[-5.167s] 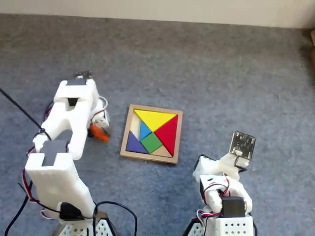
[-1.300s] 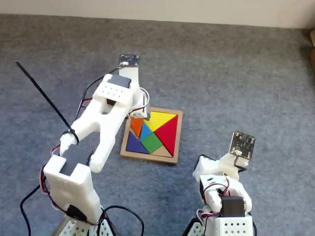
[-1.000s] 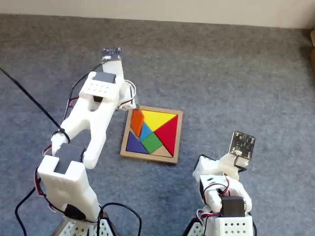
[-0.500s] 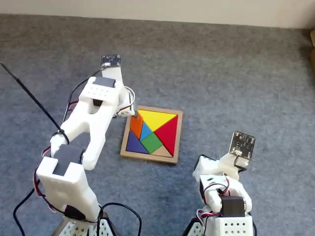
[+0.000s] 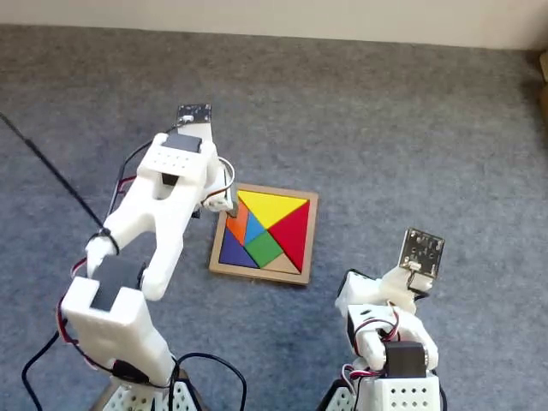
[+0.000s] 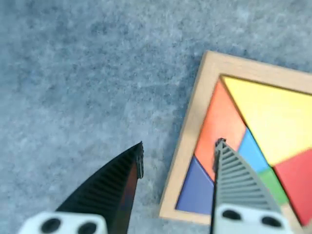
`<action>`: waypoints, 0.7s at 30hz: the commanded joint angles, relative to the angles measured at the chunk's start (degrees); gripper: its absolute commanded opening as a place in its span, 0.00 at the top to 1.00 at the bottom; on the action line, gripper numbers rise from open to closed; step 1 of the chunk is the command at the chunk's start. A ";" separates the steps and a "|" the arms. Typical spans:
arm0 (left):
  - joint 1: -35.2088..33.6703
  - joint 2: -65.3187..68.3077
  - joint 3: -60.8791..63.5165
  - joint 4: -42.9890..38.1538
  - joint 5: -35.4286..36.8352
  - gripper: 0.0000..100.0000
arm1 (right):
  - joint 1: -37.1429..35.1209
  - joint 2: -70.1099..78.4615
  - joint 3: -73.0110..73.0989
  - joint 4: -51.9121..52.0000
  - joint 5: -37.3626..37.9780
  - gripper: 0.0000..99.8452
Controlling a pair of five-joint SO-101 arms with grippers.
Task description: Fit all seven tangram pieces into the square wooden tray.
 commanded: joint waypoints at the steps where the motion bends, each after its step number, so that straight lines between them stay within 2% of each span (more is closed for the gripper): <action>1: -0.48 -9.27 -4.26 4.84 0.26 0.77 | 0.75 -0.57 6.81 0.04 0.70 1.00; 5: -0.75 -19.56 -1.27 6.07 -0.70 0.77 | 0.75 -0.57 6.81 0.04 0.70 1.00; 8: -0.75 -28.09 4.44 4.66 -6.15 0.79 | 0.75 -0.57 6.81 0.04 0.70 1.00; 14: -0.84 -44.18 18.51 -4.22 -14.59 1.00 | 0.75 -0.57 6.81 0.04 0.70 1.00; 16: -1.01 -48.84 23.16 -6.42 -17.05 0.98 | 0.75 -0.57 6.81 0.04 0.70 1.00; 21: -4.97 -59.12 33.01 -10.90 -18.29 0.99 | 0.75 -0.57 6.81 0.04 0.70 1.00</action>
